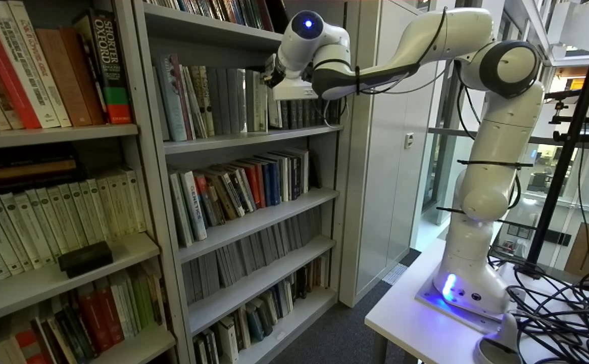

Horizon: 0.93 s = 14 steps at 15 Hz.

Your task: Remove the fifth book from the left of the second shelf of the cabinet on the right and put it before the big grey books on the same shelf

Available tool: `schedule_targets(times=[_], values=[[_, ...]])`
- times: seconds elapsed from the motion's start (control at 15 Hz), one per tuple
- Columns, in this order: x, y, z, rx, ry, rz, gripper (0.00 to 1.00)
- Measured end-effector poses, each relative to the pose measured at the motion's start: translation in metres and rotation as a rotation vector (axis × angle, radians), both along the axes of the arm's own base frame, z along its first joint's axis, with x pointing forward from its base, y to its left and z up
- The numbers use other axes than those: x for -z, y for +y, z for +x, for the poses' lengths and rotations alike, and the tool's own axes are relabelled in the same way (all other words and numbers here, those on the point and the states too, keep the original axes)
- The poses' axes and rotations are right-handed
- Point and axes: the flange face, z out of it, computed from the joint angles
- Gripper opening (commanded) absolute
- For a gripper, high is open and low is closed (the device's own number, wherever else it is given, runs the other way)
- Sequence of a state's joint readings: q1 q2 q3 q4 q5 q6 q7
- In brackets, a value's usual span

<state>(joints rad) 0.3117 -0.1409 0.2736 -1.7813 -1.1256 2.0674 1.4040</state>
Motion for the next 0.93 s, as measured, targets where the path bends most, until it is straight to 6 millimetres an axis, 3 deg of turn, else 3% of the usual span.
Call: schedule_targets(times=[0.4, 0.93], values=[[0.002, -0.005, -0.002, 0.068, 0.002, 0.007, 0.03], [0.011, -0.019, 0.016, 0.102, 0.015, 0.002, 0.03]])
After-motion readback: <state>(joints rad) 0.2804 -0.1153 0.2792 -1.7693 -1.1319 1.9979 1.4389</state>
